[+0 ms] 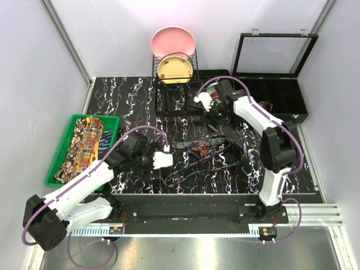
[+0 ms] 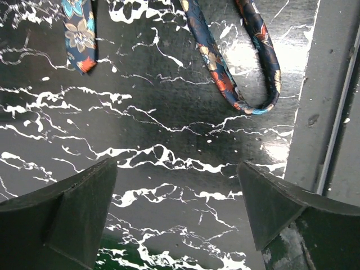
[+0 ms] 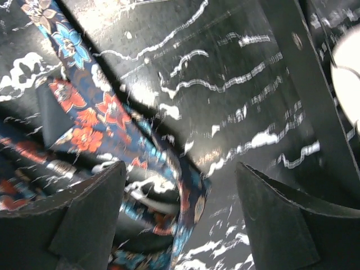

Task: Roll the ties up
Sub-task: Place the tie at the center of the board, then flatten out the tie at the center of the board.

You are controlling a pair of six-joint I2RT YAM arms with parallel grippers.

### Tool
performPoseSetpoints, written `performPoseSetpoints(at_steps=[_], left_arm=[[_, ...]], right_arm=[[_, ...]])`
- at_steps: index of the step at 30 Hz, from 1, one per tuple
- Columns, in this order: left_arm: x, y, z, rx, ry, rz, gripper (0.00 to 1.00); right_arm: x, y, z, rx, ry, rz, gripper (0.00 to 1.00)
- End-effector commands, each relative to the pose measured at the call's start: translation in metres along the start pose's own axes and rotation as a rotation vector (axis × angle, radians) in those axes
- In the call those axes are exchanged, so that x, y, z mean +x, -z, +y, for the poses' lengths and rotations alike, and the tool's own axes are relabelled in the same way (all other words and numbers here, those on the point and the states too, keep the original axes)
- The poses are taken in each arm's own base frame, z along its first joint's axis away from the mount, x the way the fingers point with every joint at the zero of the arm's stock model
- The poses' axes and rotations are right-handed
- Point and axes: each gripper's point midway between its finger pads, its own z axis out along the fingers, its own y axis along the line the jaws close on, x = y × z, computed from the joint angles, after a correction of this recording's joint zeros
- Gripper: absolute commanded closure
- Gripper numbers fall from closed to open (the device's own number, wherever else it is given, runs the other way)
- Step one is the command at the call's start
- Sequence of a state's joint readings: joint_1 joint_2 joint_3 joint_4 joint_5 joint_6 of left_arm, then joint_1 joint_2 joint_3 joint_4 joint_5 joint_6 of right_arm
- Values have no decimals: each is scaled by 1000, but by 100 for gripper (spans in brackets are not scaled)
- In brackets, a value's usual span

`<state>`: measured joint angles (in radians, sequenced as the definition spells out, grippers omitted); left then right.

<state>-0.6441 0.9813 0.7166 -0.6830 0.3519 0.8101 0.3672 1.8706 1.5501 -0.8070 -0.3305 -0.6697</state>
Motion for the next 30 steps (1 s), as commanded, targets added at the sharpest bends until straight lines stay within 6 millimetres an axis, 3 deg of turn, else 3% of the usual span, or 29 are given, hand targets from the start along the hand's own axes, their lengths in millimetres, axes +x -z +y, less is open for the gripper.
performPoseSetpoints(at_steps=[1, 7, 12, 16, 17, 20, 25, 30], left_arm=[[-10, -6, 7, -12, -34, -49, 5], [-8, -29, 5, 23, 3, 9, 1], [-21, -47, 10, 28, 1, 6, 5], [-15, -63, 17, 38, 20, 55, 9], [-16, -66, 22, 21, 23, 58, 9], [-21, -74, 27, 26, 47, 61, 9], [-43, -89, 28, 57, 45, 51, 15], [-31, -124, 22, 63, 48, 168, 16]], right_arm=[[-22, -15, -2, 9, 143, 17, 14], [-10, -47, 11, -27, 208, 94, 16], [9, -63, 25, -61, 246, 147, 24], [29, -69, 35, -77, 250, 183, 48], [34, -70, 37, -79, 237, 195, 66], [32, -57, 33, -46, 167, 170, 95], [10, -9, 3, 68, -40, 27, 100], [16, 42, -14, 115, -193, -82, 100]])
